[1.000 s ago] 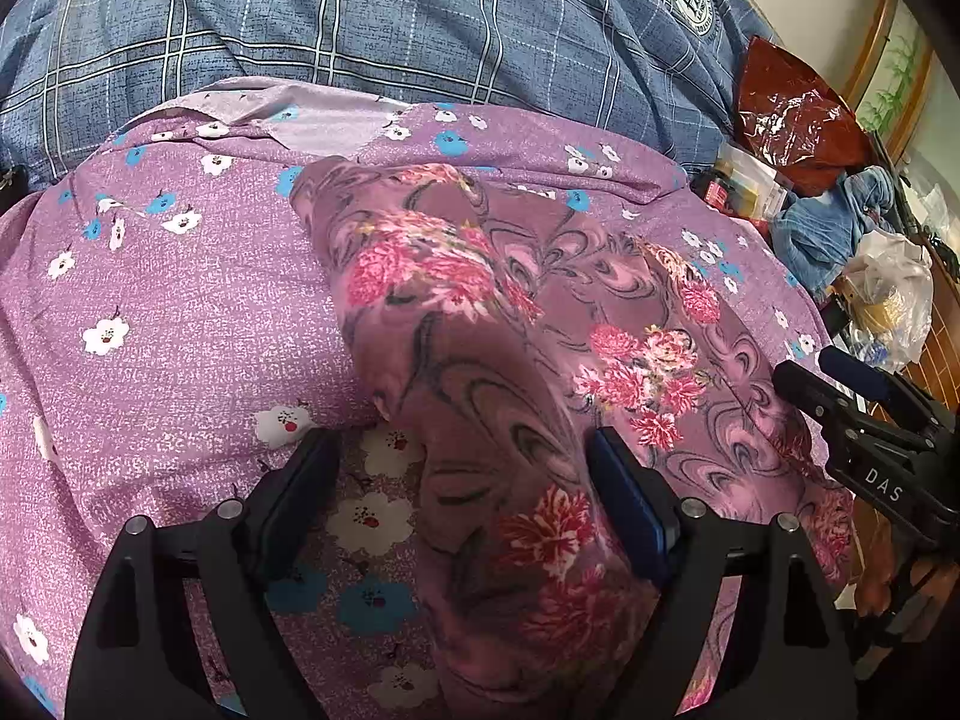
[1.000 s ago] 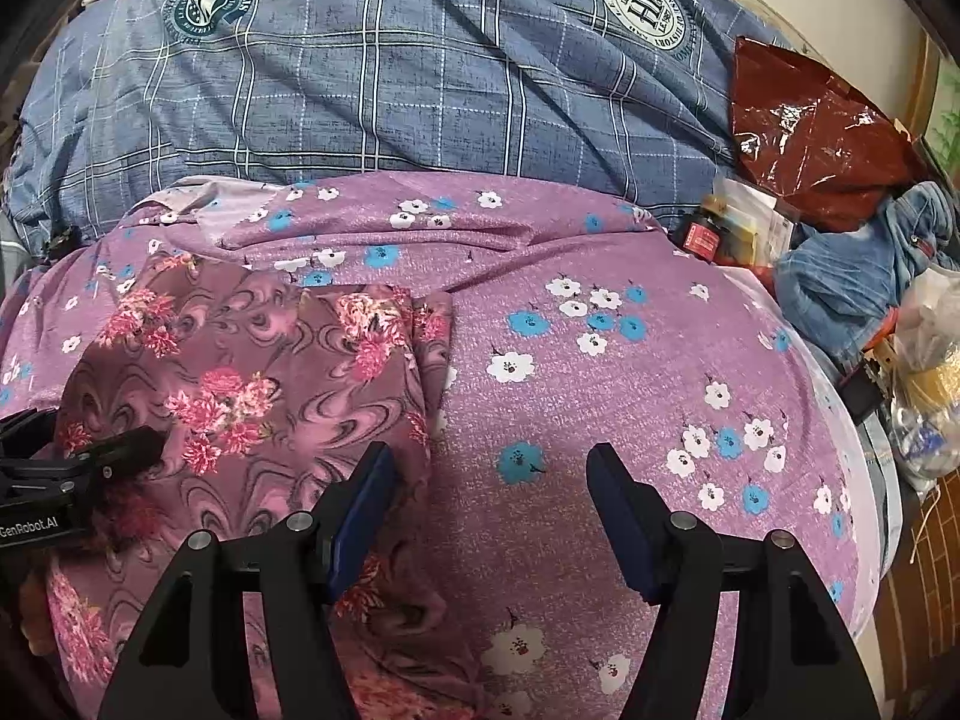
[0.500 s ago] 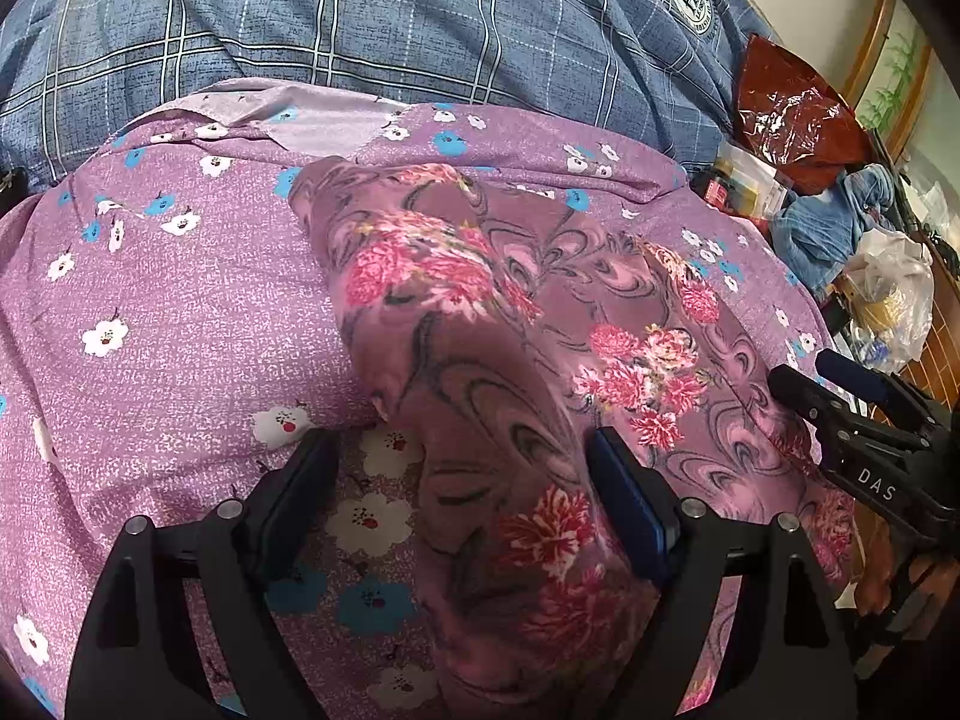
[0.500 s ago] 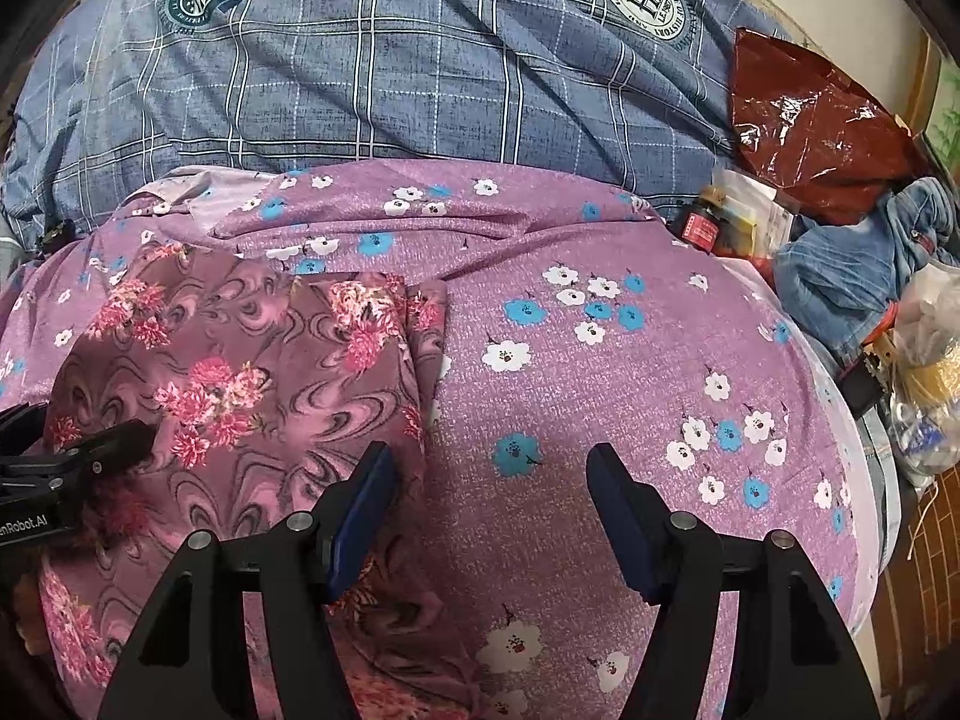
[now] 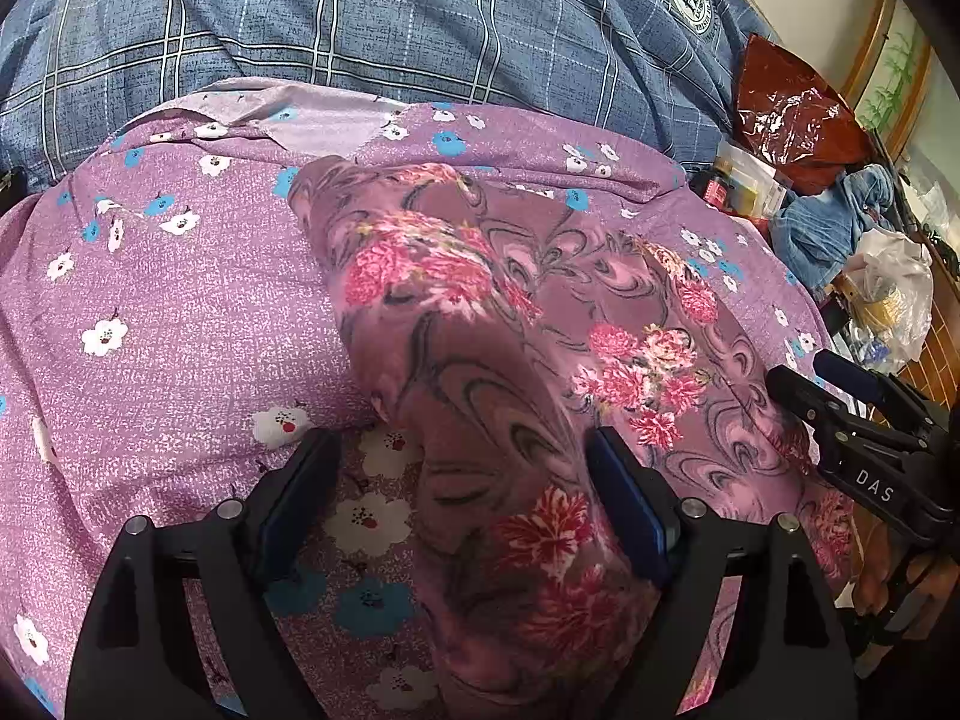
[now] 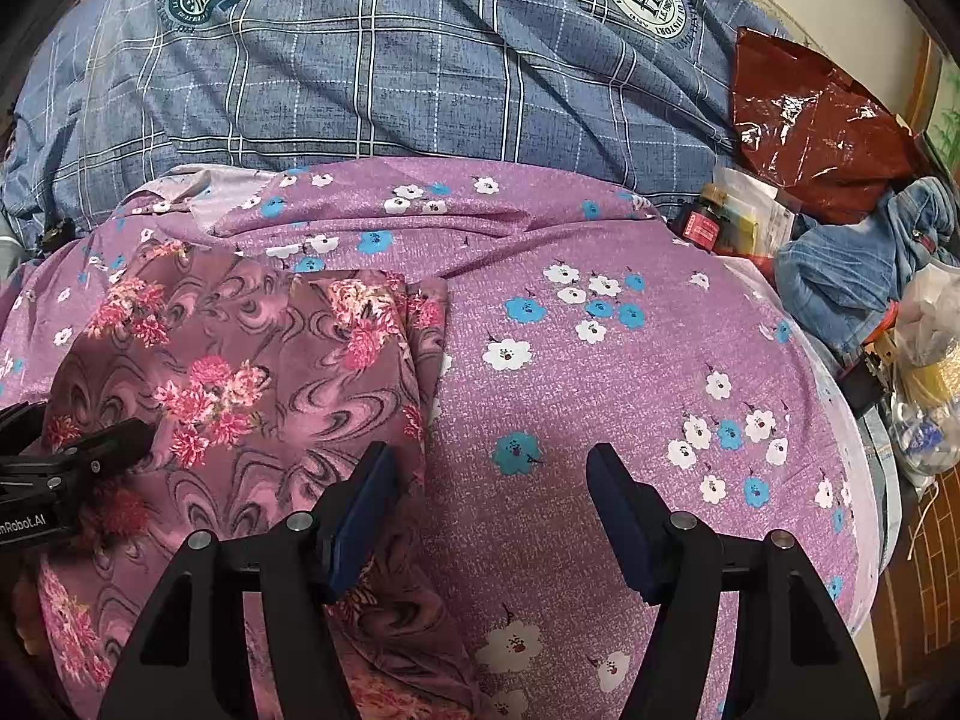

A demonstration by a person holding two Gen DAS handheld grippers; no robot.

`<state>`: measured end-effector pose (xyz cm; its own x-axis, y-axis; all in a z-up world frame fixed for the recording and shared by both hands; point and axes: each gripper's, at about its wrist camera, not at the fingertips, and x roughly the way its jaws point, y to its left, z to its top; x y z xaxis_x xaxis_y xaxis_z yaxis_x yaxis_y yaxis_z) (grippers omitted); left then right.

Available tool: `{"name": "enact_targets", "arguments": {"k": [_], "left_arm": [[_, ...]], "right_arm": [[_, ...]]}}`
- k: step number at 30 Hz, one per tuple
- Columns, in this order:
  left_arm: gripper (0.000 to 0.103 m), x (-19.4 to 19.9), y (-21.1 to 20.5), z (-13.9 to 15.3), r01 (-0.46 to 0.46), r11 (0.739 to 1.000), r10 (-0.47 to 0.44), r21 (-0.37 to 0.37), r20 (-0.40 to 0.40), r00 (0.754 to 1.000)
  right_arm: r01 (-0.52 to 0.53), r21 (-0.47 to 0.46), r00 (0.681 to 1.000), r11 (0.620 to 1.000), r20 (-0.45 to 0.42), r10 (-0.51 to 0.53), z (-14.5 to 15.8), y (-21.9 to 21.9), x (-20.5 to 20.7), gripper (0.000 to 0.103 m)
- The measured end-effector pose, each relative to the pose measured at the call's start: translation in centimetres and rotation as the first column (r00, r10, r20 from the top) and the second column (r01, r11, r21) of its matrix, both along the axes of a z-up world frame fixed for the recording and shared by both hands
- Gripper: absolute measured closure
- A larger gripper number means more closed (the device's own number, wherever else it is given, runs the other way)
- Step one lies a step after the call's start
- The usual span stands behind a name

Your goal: Fold small clothes

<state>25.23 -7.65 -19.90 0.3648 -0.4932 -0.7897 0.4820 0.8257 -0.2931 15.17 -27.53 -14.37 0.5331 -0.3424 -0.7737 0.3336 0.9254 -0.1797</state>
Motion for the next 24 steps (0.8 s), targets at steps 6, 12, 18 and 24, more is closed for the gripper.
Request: {"name": "enact_targets", "arguments": {"k": [6, 12, 18, 24], "left_arm": [[0.017, 0.3, 1.0, 0.6, 0.02, 0.998, -0.024, -0.056, -0.069, 0.997], [0.017, 0.0, 2.4, 1.4, 0.032, 0.997, -0.038, -0.075, -0.089, 0.995], [0.025, 0.1, 1.9, 0.0, 0.083, 0.986, -0.109, -0.142, -0.181, 0.977], [0.067, -0.5, 1.0, 0.7, 0.13, 0.978, -0.151, -0.164, -0.122, 0.981]], "right_arm": [[-0.067, 0.192, 0.996, 0.979, 0.066, 0.056, 0.0, -2.0, -0.8, 0.034], [-0.143, 0.391, 0.989, 0.909, 0.019, 0.147, -1.8, -2.8, -0.3, 0.033], [-0.182, 0.568, 0.976, 0.802, 0.005, 0.218, -3.8, -2.7, 1.2, 0.027], [-0.269, 0.526, 0.957, 0.807, 0.05, 0.286, -3.1, -0.3, 1.3, 0.074]]}}
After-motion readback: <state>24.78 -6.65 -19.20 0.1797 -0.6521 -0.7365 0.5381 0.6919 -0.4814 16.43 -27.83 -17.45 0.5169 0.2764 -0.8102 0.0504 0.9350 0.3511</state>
